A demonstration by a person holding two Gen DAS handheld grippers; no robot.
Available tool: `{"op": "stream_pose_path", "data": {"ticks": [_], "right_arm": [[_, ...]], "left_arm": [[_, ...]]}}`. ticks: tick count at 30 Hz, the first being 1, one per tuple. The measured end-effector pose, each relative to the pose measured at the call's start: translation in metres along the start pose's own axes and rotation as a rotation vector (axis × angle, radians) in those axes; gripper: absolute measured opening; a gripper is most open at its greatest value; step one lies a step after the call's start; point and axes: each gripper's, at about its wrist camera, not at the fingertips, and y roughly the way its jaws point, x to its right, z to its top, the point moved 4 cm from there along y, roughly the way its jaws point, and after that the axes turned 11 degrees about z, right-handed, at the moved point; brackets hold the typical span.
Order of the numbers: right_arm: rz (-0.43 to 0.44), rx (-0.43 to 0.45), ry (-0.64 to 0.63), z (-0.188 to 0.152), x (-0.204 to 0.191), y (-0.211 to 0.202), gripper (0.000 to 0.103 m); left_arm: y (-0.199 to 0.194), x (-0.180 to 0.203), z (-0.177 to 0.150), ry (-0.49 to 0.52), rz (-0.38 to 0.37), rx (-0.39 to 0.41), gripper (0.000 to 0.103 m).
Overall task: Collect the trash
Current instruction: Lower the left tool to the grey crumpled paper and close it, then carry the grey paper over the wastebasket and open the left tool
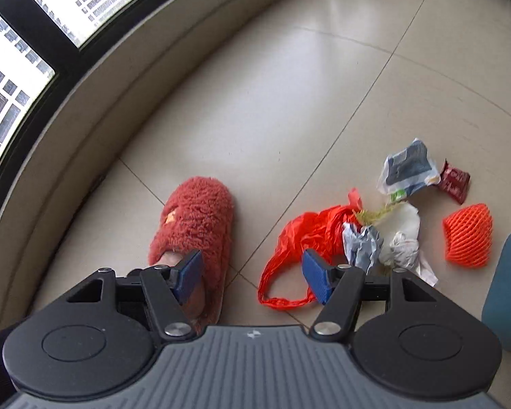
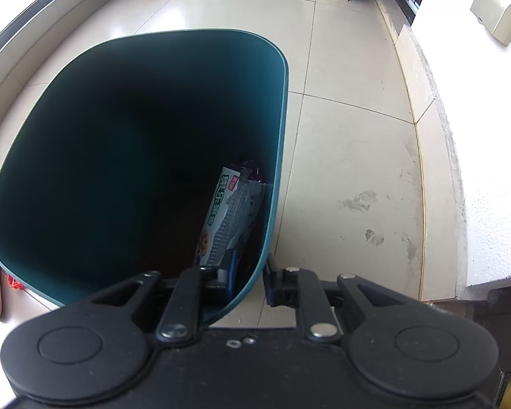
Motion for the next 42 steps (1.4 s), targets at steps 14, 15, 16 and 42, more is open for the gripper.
{"op": "stream_pose_path", "data": {"ticks": [14,15,16,42], "right_arm": [[0.023,-0.005,-0.007,0.000,0.003,-0.002,0.016],[0.027,-0.003,-0.002,0.000,0.004,-0.002,0.016],[0.031,-0.002,0.000,-0.001,0.004,-0.002,0.016],[0.076,0.021,0.030,-0.002,0.016,-0.005,0.017]], "left_arm": [[0.098,0.122,-0.047,0.256,-0.243,-0.240,0.064],[0.103,0.127,-0.046,0.259,-0.243,-0.239,0.064],[0.107,0.132,-0.046,0.258,-0.253,-0.241,0.064],[0.110,0.137,-0.051,0.212,-0.379,-0.242,0.037]]}}
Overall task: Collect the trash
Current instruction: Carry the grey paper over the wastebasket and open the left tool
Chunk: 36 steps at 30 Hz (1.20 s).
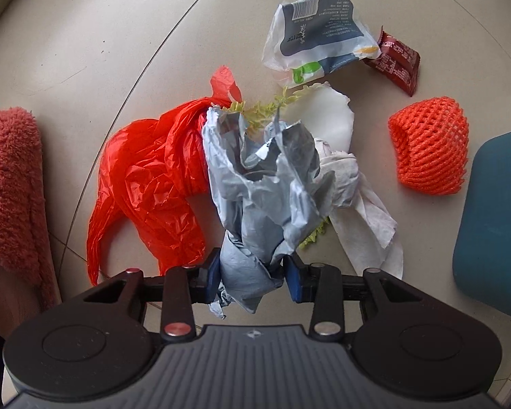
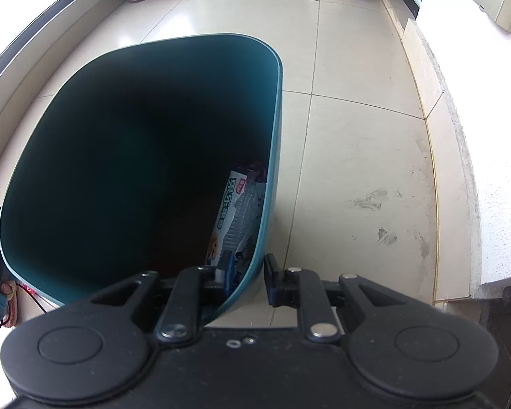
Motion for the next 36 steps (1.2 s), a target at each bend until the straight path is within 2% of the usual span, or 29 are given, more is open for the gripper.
{"op": "stream_pose_path", "data": {"ticks": [5,11,16,19,28,31,34,36], "right_arm": [[-0.005,0.007,-0.003,0.000,-0.001,0.001,0.017],[-0.007,0.011,-0.004,-0.001,-0.002,0.000,0.016],[-0.012,0.013,-0.011,-0.001,-0.004,-0.001,0.016],[-0.017,0.013,-0.018,-0.002,-0.005,-0.001,0.015],[-0.020,0.016,-0.028,-0.003,-0.008,-0.003,0.015],[-0.019,0.016,-0.029,-0.004,-0.008,-0.003,0.015],[-0.019,0.016,-0.028,-0.004,-0.008,-0.003,0.015],[-0.019,0.017,-0.027,-0.004,-0.008,-0.003,0.015]], "left_arm": [[-0.049,0.001,-0.010,-0.005,-0.073,0.045,0.037],[-0.124,0.024,-0.012,0.043,-0.135,0.124,0.037],[-0.185,0.047,-0.020,0.105,-0.178,0.201,0.037],[-0.222,0.064,-0.029,0.162,-0.178,0.262,0.037],[-0.329,0.118,-0.070,0.335,-0.319,0.404,0.037],[-0.346,0.144,-0.079,0.398,-0.355,0.422,0.037],[-0.345,0.173,-0.079,0.441,-0.339,0.420,0.037],[-0.338,0.193,-0.076,0.456,-0.298,0.415,0.037]]}}
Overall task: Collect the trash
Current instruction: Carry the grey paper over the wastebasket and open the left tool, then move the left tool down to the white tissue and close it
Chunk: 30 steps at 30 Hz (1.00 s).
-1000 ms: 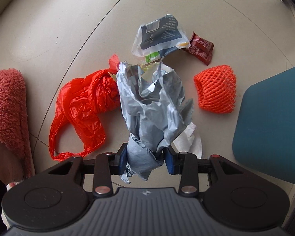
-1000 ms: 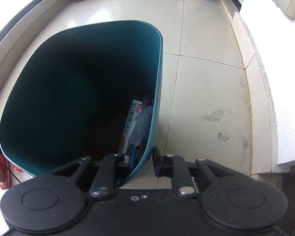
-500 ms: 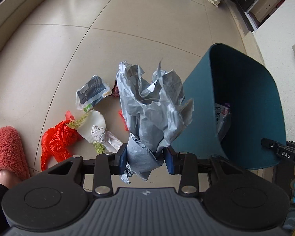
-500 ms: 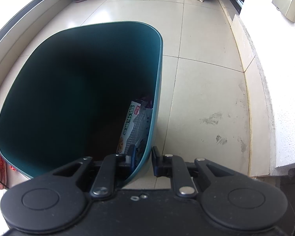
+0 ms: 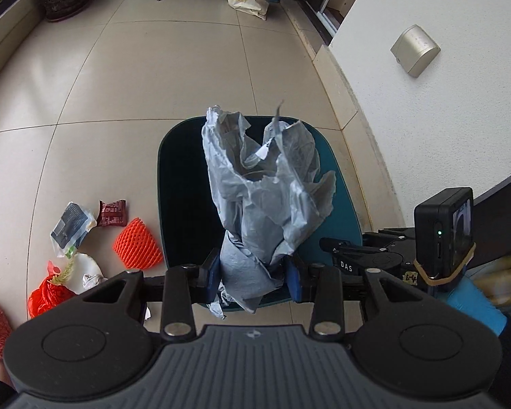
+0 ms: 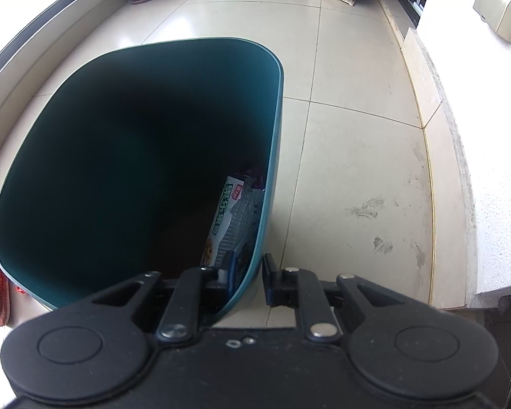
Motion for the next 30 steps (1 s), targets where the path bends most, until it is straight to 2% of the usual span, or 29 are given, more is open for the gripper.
{"op": "stream_pose_path", "data": {"ticks": [6,17,20,25,27,30], "right_arm": [[0.000,-0.001,0.000,0.000,-0.001,0.000,0.015],[0.011,0.003,0.008,0.001,0.002,-0.001,0.015],[0.014,0.004,0.008,0.000,0.002,0.000,0.015],[0.019,0.004,0.010,0.000,0.004,0.000,0.015],[0.020,0.004,0.011,0.000,0.004,0.000,0.015],[0.020,0.004,0.012,0.001,0.004,-0.001,0.015]], "left_arm": [[0.061,0.027,0.008,0.038,0.022,-0.091,0.037],[0.152,0.014,0.009,-0.032,0.077,-0.244,0.037],[0.162,0.016,0.003,-0.023,0.051,-0.265,0.038],[0.158,0.015,-0.003,-0.030,-0.016,-0.255,0.040],[0.151,0.015,-0.006,-0.026,-0.039,-0.240,0.050],[0.137,0.014,-0.010,-0.015,-0.042,-0.207,0.053]]}}
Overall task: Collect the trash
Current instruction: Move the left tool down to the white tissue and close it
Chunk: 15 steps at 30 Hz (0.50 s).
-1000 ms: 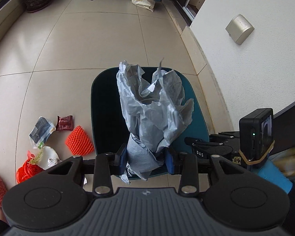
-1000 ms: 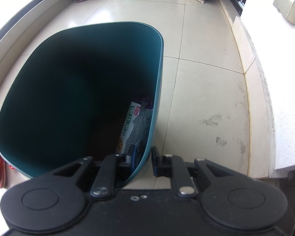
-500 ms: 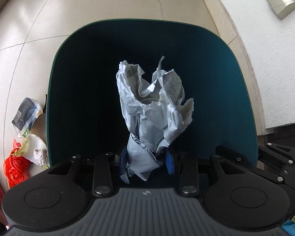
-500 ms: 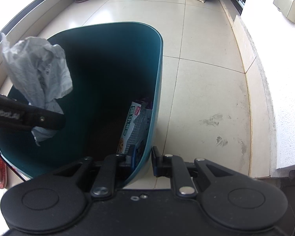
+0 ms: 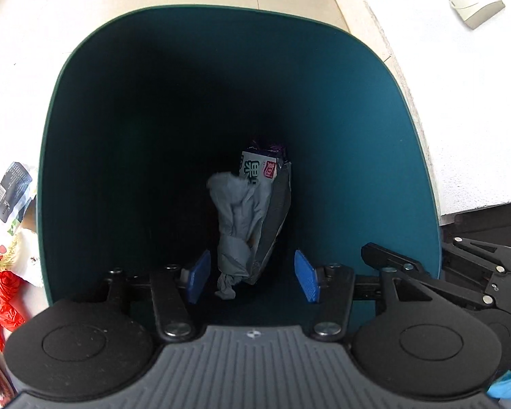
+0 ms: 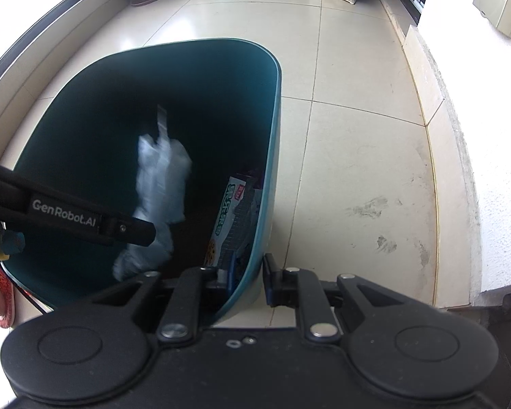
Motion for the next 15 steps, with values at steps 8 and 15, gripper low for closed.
{"op": "stream_pose_path", "data": {"ticks": [8,15], "right_arm": [[-0.001,-0.001,-0.002,-0.001,0.000,0.000,0.015],[-0.005,-0.003,-0.003,-0.002,-0.002,0.000,0.015]], "left_arm": [[-0.053,-0.011,-0.019,0.000,0.011,0.112,0.053],[-0.100,-0.034,-0.021,-0.060,0.057,0.210,0.054]]}}
